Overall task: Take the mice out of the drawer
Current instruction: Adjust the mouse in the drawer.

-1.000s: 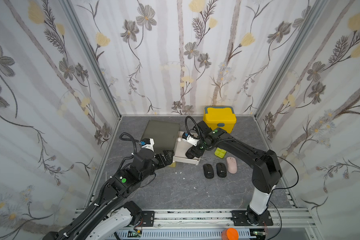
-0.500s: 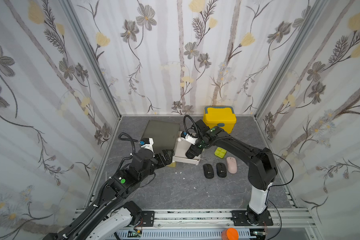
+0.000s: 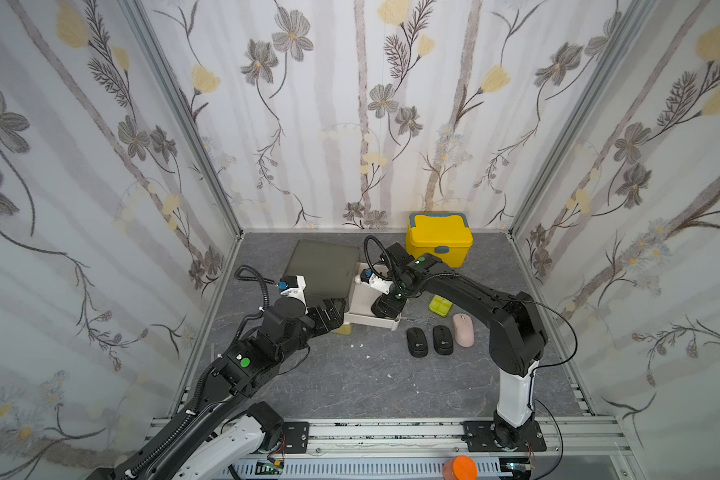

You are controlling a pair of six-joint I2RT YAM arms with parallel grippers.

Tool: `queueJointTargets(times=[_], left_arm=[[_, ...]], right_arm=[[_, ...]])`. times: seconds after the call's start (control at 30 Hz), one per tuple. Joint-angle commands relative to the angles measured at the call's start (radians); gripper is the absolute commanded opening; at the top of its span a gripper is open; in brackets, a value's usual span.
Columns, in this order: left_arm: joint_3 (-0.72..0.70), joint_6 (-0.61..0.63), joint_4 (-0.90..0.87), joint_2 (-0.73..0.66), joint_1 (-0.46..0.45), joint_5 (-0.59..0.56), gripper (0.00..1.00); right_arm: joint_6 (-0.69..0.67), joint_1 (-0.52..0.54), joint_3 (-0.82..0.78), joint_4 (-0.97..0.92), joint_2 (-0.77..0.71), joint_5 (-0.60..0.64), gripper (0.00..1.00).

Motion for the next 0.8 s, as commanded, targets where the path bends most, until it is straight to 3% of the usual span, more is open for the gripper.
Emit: queueJointTargets(times=[0.0,0.37,0.77], left_arm=[[0.002,0.014,0.018,0.002,0.002,0.006,1.00],[0.001,0.013,0.025,0.010,0.004,0.010,1.00],[-0.008,0.002,0.026,0.006,0.010,-0.022,1.00]], right_arm=[[-0.002,0.001,0.013,-0.001,0.022,0.040,0.78],[-0.001,0.007,0.058,-0.012,0.068,0.024,0.71],[0.022,-0.010,0.056,0.047,0.002,-0.009,0.67]])
